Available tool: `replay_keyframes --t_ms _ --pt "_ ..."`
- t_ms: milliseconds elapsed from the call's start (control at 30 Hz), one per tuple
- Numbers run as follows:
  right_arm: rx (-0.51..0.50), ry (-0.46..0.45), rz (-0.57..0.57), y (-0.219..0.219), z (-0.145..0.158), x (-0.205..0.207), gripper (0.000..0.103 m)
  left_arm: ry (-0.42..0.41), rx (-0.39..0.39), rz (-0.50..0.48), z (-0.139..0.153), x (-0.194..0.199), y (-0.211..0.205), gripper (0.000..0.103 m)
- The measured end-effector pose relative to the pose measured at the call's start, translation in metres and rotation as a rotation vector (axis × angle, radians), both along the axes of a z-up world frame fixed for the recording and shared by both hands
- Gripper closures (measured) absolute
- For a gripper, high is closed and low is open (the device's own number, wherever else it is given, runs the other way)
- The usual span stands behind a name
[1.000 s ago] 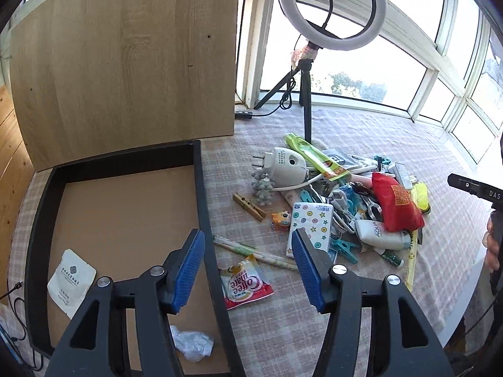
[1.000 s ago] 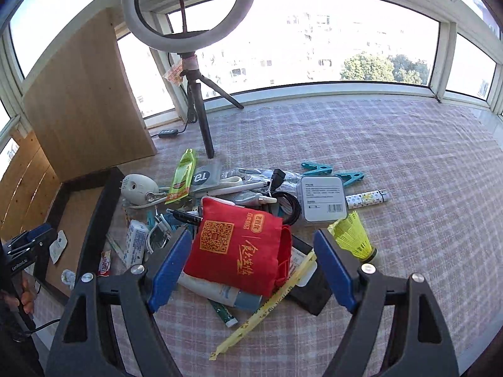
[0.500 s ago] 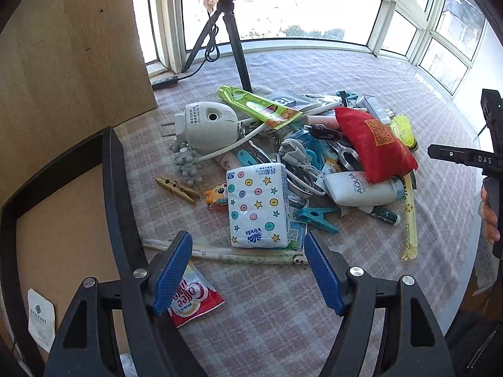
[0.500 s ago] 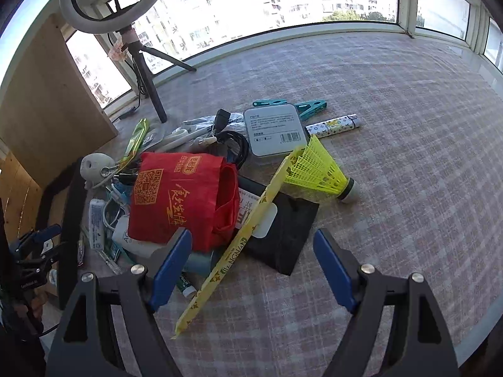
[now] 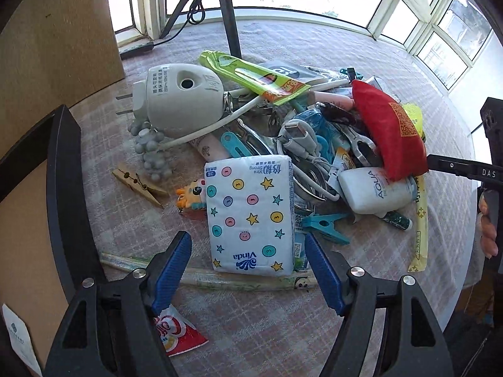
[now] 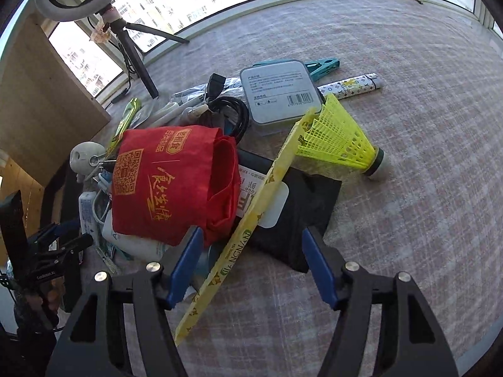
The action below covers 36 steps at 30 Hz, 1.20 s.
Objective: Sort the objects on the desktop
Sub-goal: 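Grasp Vinda tissue pack with left gripper while right gripper grasps yellow wrapped stick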
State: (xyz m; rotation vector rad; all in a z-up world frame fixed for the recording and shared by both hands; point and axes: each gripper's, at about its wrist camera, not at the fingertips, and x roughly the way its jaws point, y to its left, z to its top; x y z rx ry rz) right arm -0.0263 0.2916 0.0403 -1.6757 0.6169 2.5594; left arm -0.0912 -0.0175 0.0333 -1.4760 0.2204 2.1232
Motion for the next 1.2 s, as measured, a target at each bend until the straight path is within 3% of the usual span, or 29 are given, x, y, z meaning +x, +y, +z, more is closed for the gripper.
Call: replay_keyframes --t_ms 167,233,367,567,633,800,933,1000,1033,1200 --pt "-0.013 -0.017 -0.001 -0.004 -0.004 -0.003 0.039 -0.014 0.000 -0.016 -0.009 0.002 0.013 0.038" --pt "-0.009 -0.023 -0.002 -0.005 -0.004 -0.003 0.040 -0.009 0.001 -0.015 -0.010 0.004 0.016 0.050" --pt "-0.044 -0.027 -0.013 -0.004 -0.007 -0.001 0.045 -0.010 0.025 -0.020 -0.008 0.008 0.016 0.051" --pt "-0.200 -0.045 -0.087 0.013 -0.019 0.007 0.053 0.005 0.026 -0.028 -0.005 0.018 0.018 0.052" --pt "-0.198 -0.055 -0.100 0.017 -0.022 0.011 0.061 0.010 0.030 -0.029 -0.003 0.021 0.018 0.052" --pt "-0.210 -0.053 -0.085 0.011 -0.024 0.011 0.061 0.019 0.025 -0.035 -0.003 0.025 0.023 0.052" --pt "-0.155 -0.068 -0.053 -0.001 -0.025 0.001 0.062 0.015 0.029 -0.034 -0.006 0.021 0.025 0.053" --pt "-0.147 -0.064 -0.056 -0.001 -0.025 0.001 0.071 0.015 0.042 -0.030 -0.001 0.022 0.016 0.054" --pt "-0.166 -0.059 -0.063 0.001 -0.025 0.002 0.087 0.018 0.049 -0.025 0.000 0.023 0.015 0.054" --pt "-0.204 -0.009 -0.095 0.011 -0.016 0.016 0.091 0.050 0.078 0.012 0.019 0.032 0.002 0.055"
